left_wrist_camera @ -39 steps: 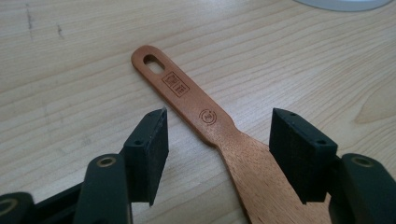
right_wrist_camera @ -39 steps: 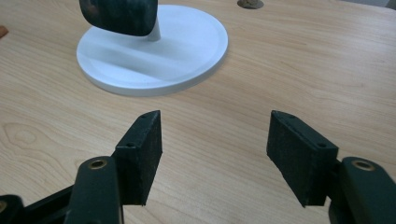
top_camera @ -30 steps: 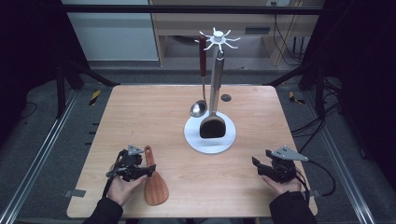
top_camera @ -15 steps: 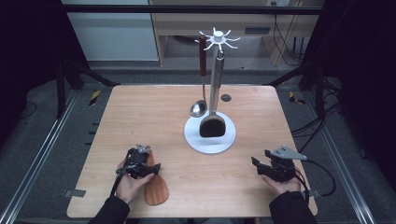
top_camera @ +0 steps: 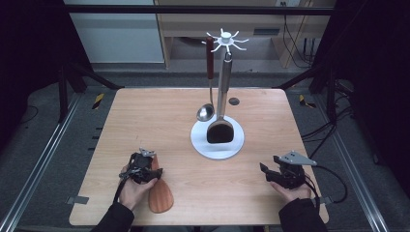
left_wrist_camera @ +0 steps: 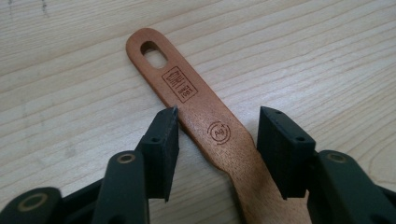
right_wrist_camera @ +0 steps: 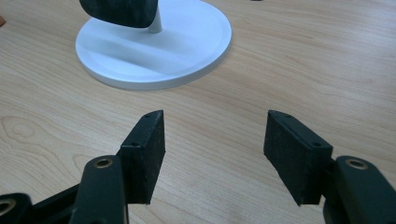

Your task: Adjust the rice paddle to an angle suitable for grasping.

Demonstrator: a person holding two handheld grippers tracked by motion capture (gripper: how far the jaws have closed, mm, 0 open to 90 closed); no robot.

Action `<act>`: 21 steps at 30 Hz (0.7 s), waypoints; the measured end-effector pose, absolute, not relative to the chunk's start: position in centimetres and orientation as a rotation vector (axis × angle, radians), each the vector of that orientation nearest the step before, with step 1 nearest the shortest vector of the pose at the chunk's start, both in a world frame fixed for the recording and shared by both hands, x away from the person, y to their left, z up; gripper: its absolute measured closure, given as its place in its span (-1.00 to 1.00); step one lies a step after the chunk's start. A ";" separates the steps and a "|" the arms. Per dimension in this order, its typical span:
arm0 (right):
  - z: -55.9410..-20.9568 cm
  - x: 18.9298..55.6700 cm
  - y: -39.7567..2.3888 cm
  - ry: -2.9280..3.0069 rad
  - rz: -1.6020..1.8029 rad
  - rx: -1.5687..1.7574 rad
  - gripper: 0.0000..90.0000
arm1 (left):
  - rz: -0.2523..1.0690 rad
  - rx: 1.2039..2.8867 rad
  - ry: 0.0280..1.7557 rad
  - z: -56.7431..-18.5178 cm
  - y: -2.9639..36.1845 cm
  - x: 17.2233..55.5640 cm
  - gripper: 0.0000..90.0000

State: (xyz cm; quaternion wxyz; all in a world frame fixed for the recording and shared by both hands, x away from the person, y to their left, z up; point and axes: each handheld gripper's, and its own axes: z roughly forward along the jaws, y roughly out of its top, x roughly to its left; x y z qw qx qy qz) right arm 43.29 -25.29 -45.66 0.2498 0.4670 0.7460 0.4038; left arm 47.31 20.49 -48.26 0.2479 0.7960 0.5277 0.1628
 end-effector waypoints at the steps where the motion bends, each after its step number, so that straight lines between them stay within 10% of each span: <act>1: -45.7 43.3 -25.3 2.033 1.099 1.271 -0.14 | 0.438 2.171 1.439 -48.2 20.6 47.4 0.10; 21: -45.7 43.4 -25.3 2.041 1.103 1.264 -0.13 | 0.446 2.264 1.438 -47.6 22.8 48.2 0.41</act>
